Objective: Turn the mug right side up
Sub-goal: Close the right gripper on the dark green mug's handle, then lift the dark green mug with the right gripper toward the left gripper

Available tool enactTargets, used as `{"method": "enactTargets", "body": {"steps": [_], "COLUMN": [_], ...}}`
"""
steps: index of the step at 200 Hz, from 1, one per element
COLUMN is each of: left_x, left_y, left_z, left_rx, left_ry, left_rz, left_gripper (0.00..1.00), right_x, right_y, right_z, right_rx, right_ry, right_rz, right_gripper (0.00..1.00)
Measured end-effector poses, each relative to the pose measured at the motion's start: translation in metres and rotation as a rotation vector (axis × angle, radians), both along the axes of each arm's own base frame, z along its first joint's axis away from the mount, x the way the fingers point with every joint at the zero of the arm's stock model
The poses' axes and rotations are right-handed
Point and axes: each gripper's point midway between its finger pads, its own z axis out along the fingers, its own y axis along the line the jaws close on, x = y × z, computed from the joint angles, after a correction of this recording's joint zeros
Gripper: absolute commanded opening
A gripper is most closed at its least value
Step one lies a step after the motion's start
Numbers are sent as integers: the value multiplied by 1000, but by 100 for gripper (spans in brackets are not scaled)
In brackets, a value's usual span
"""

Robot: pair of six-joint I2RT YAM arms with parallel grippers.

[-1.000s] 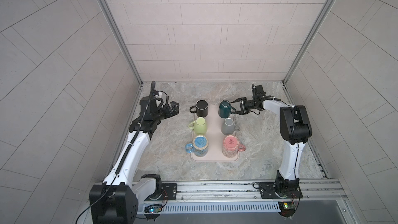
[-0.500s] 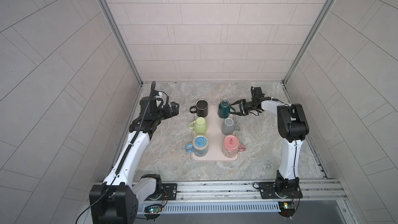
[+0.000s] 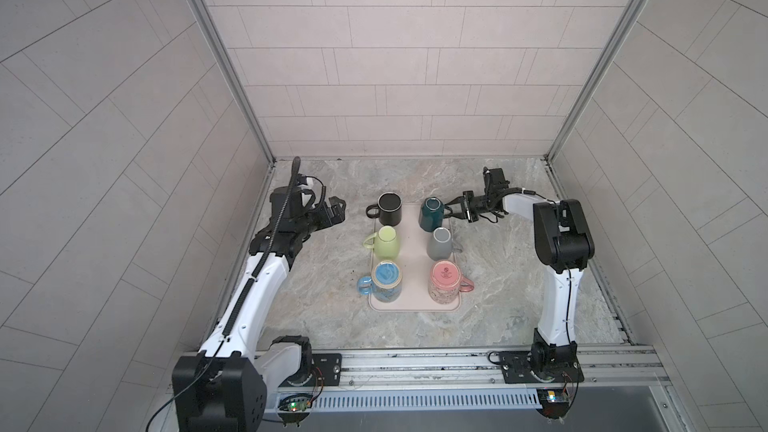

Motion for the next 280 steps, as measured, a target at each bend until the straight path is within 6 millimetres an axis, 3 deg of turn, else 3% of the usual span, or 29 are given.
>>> {"method": "enactTargets", "body": {"steps": [83, 124, 207, 280], "left_x": [-1, -2, -1, 0], "left_y": [0, 0, 1, 1], "left_z": [-1, -3, -6, -6], "left_rx": [1, 2, 9, 8], "left_ry": [6, 12, 19, 20], "left_rz": [0, 1, -1, -1], "left_gripper": [100, 100, 100, 99], "right_x": [19, 28, 47, 75], "right_y": [6, 11, 12, 16], "right_z": [5, 8, 23, 73], "right_rx": [55, 83, 110, 101], "right_ry": [-54, -88, -169, -357], "right_rz": [-37, -48, -71, -34], "right_gripper": [14, 0, 0, 0]}}
